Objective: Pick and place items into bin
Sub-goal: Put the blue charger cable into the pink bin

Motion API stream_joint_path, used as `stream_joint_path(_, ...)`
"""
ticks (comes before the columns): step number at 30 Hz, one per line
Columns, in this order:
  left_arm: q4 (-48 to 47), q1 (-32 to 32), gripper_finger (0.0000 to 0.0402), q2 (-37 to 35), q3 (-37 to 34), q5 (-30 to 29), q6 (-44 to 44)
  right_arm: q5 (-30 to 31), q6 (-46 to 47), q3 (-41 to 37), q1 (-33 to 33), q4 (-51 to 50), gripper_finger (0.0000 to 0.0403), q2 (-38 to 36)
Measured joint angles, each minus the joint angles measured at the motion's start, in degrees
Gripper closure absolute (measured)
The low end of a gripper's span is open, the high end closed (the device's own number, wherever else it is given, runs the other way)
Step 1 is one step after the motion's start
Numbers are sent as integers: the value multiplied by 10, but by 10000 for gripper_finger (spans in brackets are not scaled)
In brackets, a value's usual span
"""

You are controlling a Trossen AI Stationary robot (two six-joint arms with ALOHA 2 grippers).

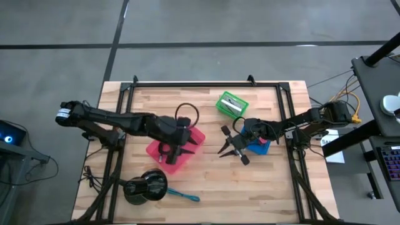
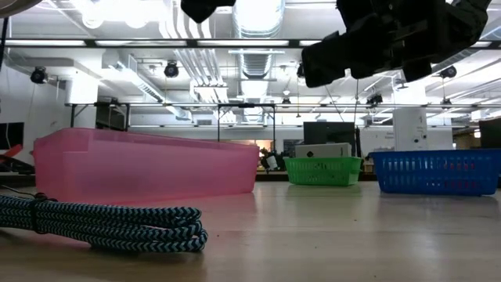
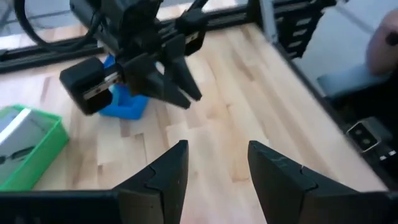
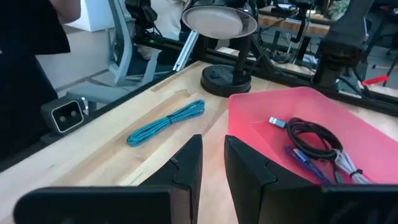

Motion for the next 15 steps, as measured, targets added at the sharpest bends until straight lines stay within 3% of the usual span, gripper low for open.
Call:
stream_joint_path(6, -81, -54, 251, 27, 51, -119, -23, 0, -15, 0, 0, -5, 346, 0)
stream_joint_path(15, -203, -98, 251, 124, 167, -128, -143, 1, -73, 0, 0, -9, 346, 0)
